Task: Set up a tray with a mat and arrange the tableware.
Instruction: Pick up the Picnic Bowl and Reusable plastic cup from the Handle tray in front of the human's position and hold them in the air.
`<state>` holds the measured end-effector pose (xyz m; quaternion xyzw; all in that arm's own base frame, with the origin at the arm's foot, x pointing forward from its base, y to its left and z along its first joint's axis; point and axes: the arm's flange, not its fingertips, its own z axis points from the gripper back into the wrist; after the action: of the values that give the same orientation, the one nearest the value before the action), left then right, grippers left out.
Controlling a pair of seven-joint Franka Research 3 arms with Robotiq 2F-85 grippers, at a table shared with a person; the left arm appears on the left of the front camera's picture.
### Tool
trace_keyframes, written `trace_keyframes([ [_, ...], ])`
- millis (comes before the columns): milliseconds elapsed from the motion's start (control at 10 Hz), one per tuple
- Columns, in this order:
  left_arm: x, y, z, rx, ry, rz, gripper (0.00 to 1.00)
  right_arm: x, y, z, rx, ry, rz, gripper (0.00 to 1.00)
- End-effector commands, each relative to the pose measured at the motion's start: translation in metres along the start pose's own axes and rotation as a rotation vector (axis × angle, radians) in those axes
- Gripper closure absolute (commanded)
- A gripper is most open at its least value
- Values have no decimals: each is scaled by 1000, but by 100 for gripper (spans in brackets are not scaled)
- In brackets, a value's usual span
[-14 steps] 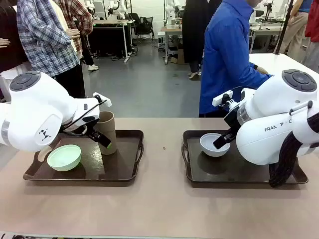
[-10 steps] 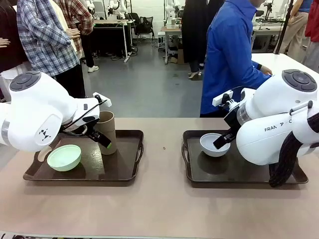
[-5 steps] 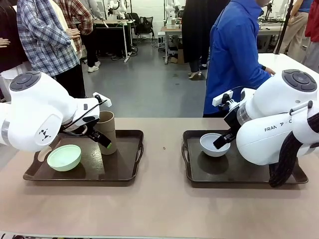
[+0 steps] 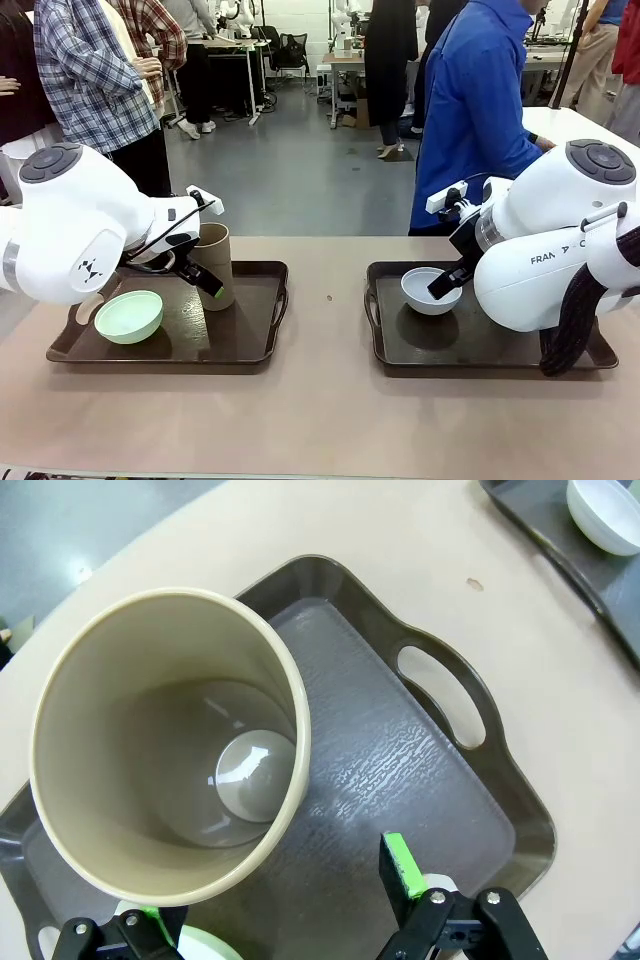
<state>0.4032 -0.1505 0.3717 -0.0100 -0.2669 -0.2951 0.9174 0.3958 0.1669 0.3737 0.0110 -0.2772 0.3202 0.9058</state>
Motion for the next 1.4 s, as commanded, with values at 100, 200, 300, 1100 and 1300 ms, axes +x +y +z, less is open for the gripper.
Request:
trace_keyframes([
  [100,0,0,0,0,0,0,0,0,0,0,0,0,0,0],
  [200,0,0,0,0,0,0,0,-7,-1,6,-3,31,-30,0],
  [300,-7,-5,5,-7,62,-34,0,-17,6,16,10,53,-69,0],
  [1100,-109,-56,95,-103,251,28,0,-167,72,66,58,382,-337,0],
  [1300,-132,-66,118,-88,284,42,0,-206,74,72,47,360,-366,0],
])
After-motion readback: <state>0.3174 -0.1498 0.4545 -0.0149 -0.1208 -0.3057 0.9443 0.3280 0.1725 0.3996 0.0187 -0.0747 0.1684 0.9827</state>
